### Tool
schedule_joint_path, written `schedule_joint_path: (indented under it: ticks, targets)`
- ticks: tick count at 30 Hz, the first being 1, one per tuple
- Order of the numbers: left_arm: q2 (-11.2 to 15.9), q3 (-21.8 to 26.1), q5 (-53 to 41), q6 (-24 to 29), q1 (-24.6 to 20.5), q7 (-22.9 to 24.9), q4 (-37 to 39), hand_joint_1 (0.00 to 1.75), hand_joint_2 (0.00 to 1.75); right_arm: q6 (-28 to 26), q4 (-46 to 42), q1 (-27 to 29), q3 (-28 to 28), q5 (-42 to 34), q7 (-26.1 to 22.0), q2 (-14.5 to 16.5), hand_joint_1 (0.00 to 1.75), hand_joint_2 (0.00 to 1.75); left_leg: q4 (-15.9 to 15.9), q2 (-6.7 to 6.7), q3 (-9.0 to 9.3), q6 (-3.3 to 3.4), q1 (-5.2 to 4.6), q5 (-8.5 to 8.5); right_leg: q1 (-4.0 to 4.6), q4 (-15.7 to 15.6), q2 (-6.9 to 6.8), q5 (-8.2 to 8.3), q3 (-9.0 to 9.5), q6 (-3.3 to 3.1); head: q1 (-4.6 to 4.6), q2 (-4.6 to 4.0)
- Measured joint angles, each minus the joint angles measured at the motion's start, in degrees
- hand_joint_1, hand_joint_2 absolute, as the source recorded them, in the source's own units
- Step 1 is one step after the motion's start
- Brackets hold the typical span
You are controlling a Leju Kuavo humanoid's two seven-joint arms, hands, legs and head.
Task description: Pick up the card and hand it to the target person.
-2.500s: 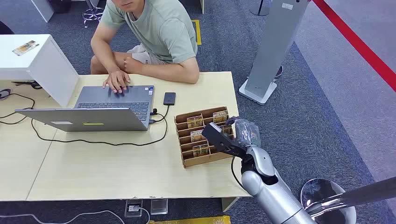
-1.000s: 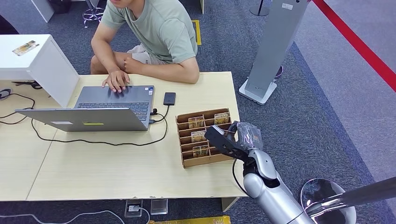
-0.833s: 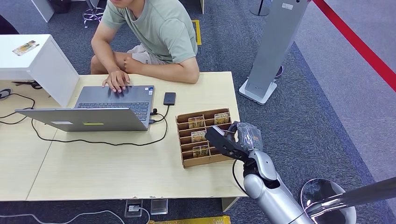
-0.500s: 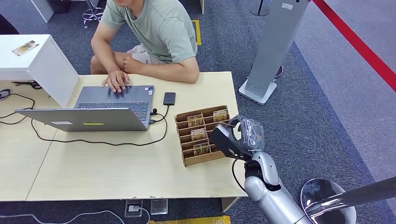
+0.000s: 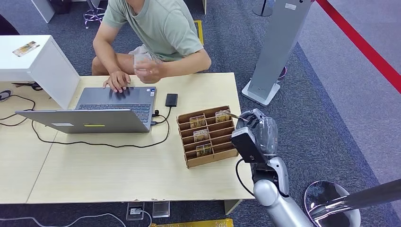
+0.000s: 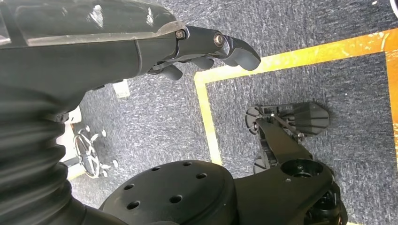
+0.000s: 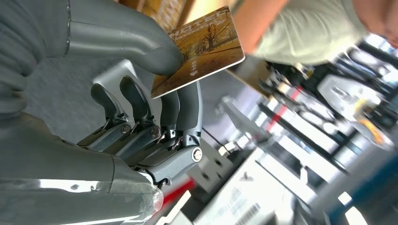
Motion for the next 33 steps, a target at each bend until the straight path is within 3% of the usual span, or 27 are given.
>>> schedule_joint_path:
  ticks: [5,9,19,25,33]
  targets:
    - [0.0,0.0,-0.1,0.0,-0.1,0.6,0.0,0.0,1.75,8.9,2.7,-3.6,1.3,-3.3,6.1,0.5,1.47,1.75,0.0,0.0,-0.01,0.0,0.0,0.0,0.0,0.0,0.0,0.0,0.0,0.0,0.05,-0.01]
    - [0.0,0.0,-0.9,-0.1,-0.1,0.9,0.0,0.0,1.75,10.6,7.2,-8.2,2.8,-7.0,5.9,2.2,1.47,1.75,0.0,-0.01,-0.03,-0.01,0.0,0.01,0.0,0.0,-0.01,0.0,-0.01,0.0,0.03,0.0]
    - [0.0,0.0,-1.2,-0.2,-0.6,1.3,0.0,0.0,1.75,10.0,28.7,-25.4,6.7,-10.6,2.8,11.6,1.47,1.75,0.0,-0.03,-0.05,-0.02,0.0,0.08,0.01,0.1,-0.08,0.0,-0.03,-0.01,-0.06,0.0]
    - [0.0,0.0,-1.2,0.0,-0.6,1.9,0.0,0.0,1.75,8.9,36.5,-29.3,7.6,-10.0,2.8,15.3,1.47,1.75,0.0,-0.03,-0.06,-0.02,0.0,0.07,0.01,0.1,-0.08,0.0,-0.04,-0.01,0.02,-0.01]
    - [0.0,0.0,-1.2,0.1,-0.5,2.0,0.0,0.0,1.75,8.3,42.3,-31.0,8.5,-9.9,2.8,17.4,1.47,1.75,0.0,-0.04,-0.03,-0.02,0.0,0.07,0.01,0.1,-0.07,0.0,-0.03,-0.01,0.02,0.0]
